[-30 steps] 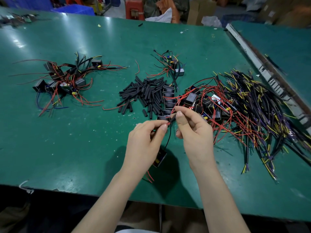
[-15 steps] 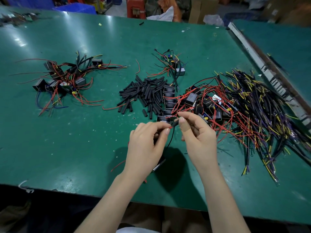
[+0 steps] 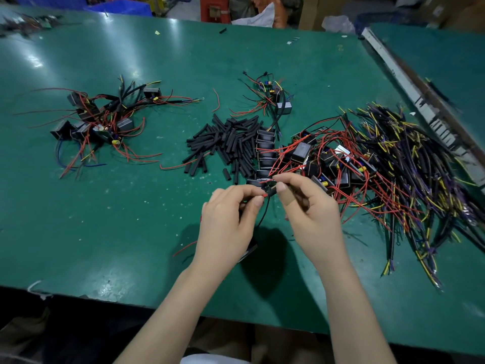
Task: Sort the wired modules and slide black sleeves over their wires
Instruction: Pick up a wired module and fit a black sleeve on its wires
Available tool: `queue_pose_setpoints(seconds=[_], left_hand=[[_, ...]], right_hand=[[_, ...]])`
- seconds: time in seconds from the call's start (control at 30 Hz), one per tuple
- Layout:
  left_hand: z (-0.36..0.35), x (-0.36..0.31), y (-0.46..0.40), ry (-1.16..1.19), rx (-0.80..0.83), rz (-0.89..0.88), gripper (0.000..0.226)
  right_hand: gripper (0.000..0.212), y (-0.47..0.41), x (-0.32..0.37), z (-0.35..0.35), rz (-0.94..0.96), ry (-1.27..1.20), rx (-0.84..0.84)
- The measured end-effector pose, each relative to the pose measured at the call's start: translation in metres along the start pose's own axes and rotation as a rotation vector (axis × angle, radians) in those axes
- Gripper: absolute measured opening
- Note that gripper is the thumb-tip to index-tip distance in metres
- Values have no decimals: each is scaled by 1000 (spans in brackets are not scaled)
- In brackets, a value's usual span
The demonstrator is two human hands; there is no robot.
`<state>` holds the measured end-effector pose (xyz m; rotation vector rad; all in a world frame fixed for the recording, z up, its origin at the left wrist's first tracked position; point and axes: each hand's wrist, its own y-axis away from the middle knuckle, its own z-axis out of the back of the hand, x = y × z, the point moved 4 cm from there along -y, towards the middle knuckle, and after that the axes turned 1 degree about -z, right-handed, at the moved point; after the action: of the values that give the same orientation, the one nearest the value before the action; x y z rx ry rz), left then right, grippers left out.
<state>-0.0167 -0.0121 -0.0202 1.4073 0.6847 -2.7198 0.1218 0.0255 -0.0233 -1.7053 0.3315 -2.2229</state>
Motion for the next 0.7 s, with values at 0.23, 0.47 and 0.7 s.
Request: queue_pose_setpoints(seconds=[0.23, 0.47, 0.7], left_hand=[[4, -3, 0, 18, -19, 9, 16], [7, 2, 0, 166, -8, 42, 37], [-3, 13, 7, 180, 121, 48, 35]], right_hand=[[19, 12, -1, -14, -117, -154, -113], [19, 14, 15, -10, 149, 85, -100], [29, 16, 3, -12, -22, -5, -7]])
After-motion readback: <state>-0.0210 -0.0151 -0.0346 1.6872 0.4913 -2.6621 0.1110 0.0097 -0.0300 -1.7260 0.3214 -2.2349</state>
